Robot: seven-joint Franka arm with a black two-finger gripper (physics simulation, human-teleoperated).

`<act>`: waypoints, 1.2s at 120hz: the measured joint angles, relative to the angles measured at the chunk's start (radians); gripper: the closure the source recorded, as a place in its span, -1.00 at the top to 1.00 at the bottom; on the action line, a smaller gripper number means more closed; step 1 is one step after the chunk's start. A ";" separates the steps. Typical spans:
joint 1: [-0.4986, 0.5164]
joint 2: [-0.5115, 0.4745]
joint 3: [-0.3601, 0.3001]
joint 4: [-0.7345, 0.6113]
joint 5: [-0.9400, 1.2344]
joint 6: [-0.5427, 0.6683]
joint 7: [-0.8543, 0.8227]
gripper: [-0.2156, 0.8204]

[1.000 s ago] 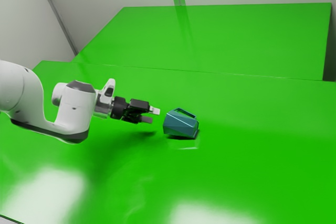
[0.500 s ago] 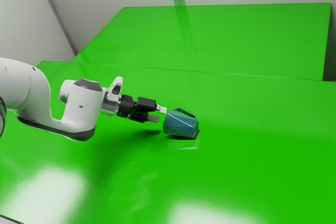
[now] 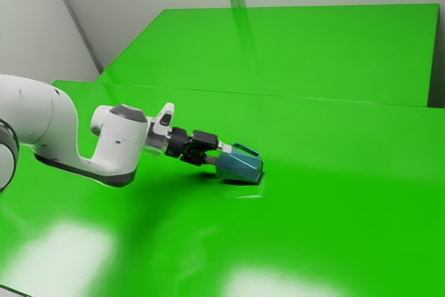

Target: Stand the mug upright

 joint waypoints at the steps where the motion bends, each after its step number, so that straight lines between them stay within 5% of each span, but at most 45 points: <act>1: 0.000 0.001 0.000 0.000 0.000 0.000 0.000 0.53; 50: -0.031 0.031 0.000 0.029 -0.001 0.001 -0.018 0.51; 144: -0.040 0.021 -0.001 0.029 0.000 0.001 -0.030 -0.74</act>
